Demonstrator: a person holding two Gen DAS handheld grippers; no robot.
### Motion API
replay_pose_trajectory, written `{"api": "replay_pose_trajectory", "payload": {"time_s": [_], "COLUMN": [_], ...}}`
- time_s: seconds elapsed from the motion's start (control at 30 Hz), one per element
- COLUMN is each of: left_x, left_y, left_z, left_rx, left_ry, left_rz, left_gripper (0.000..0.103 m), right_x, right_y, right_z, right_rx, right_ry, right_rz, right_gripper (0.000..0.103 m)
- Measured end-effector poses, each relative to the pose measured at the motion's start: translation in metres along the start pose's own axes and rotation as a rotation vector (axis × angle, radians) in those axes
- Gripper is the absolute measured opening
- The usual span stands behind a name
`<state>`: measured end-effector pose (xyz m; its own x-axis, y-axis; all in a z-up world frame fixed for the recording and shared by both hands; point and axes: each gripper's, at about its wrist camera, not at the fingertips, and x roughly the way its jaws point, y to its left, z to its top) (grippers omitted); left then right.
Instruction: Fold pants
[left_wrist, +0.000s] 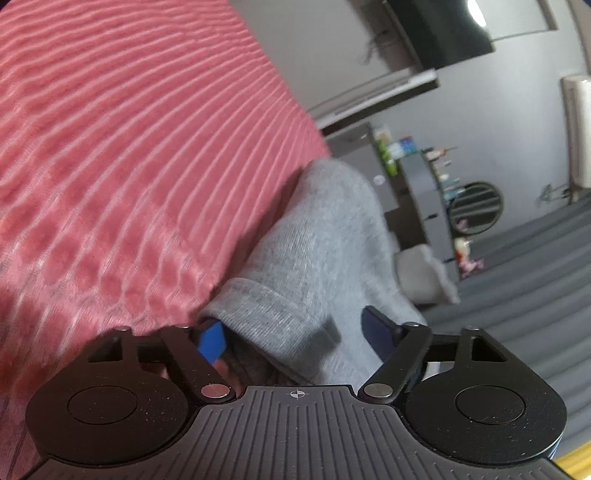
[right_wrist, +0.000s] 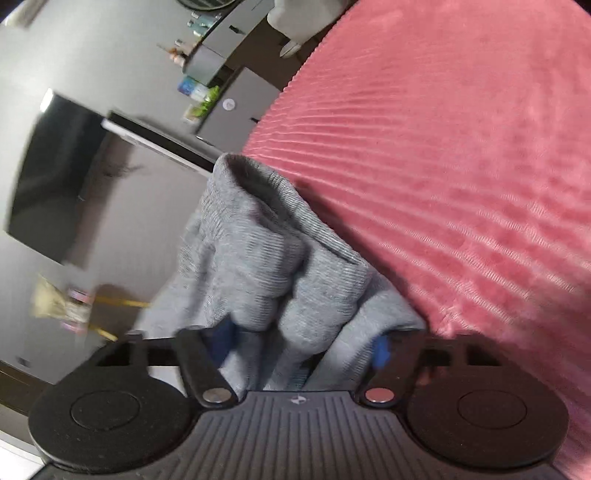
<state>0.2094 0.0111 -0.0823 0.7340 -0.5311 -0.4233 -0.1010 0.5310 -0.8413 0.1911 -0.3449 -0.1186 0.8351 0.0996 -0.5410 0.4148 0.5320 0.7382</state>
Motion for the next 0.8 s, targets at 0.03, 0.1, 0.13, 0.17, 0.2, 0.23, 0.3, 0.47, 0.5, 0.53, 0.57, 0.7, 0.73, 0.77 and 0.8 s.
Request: {"api": "replay_pose_trajectory", "payload": {"time_s": [0.03,0.1,0.13,0.17,0.2,0.23,0.3,0.47,0.5,0.53,0.57,0.7,0.73,0.77,0.8], "left_x": [-0.002,-0.008,-0.012,-0.017,-0.022,-0.025,-0.027,-0.029,-0.033,-0.037,-0.043,-0.066,-0.071,-0.071,-0.067], "left_y": [-0.001,-0.007,-0.012,-0.018,-0.025,-0.032,-0.041,-0.044,-0.047,-0.050,-0.055,-0.076,-0.078,-0.077,-0.075], "left_z": [0.000,0.001,-0.001,-0.003,-0.006,-0.010,-0.020,-0.022,-0.023,-0.025,-0.028,-0.038,-0.038,-0.036,-0.032], "left_rx": [0.018,0.039,0.056,0.094,0.150,0.200,0.282,0.294,0.306,0.321,0.352,0.489,0.494,0.482,0.461], "left_ry": [-0.007,-0.023,-0.034,-0.050,-0.067,-0.074,-0.081,-0.094,-0.111,-0.131,-0.161,-0.399,-0.446,-0.465,-0.445], "left_rz": [-0.004,-0.026,-0.036,-0.043,-0.034,-0.016,0.055,0.112,0.100,0.095,0.088,0.131,0.127,0.118,0.129], "left_gripper": [0.073,0.072,0.069,0.067,0.066,0.066,0.066,0.059,0.059,0.060,0.061,0.080,0.090,0.096,0.095], "right_x": [-0.003,-0.010,-0.013,-0.015,-0.016,-0.016,-0.009,0.002,0.002,0.001,0.001,0.002,0.001,0.000,-0.001], "right_y": [0.004,0.004,0.002,0.000,0.000,0.000,-0.004,-0.020,-0.020,-0.022,-0.024,-0.029,-0.029,-0.029,-0.028], "right_z": [0.000,0.004,0.007,0.009,0.010,0.009,0.004,0.002,0.004,0.003,0.004,0.006,0.004,0.006,0.008], "right_rx": [-0.022,0.010,0.030,0.034,0.012,-0.016,-0.080,-0.089,-0.087,-0.089,-0.087,-0.071,-0.065,-0.056,-0.043], "right_ry": [0.001,0.014,0.014,0.012,0.006,0.002,0.002,0.006,0.013,0.018,0.021,0.023,0.028,0.038,0.057], "right_rz": [0.002,0.047,0.079,0.095,0.094,0.082,0.045,0.072,0.076,0.081,0.091,0.112,0.114,0.112,0.102], "right_gripper": [0.047,0.044,0.043,0.043,0.043,0.043,0.044,0.047,0.047,0.047,0.047,0.049,0.050,0.050,0.050]}}
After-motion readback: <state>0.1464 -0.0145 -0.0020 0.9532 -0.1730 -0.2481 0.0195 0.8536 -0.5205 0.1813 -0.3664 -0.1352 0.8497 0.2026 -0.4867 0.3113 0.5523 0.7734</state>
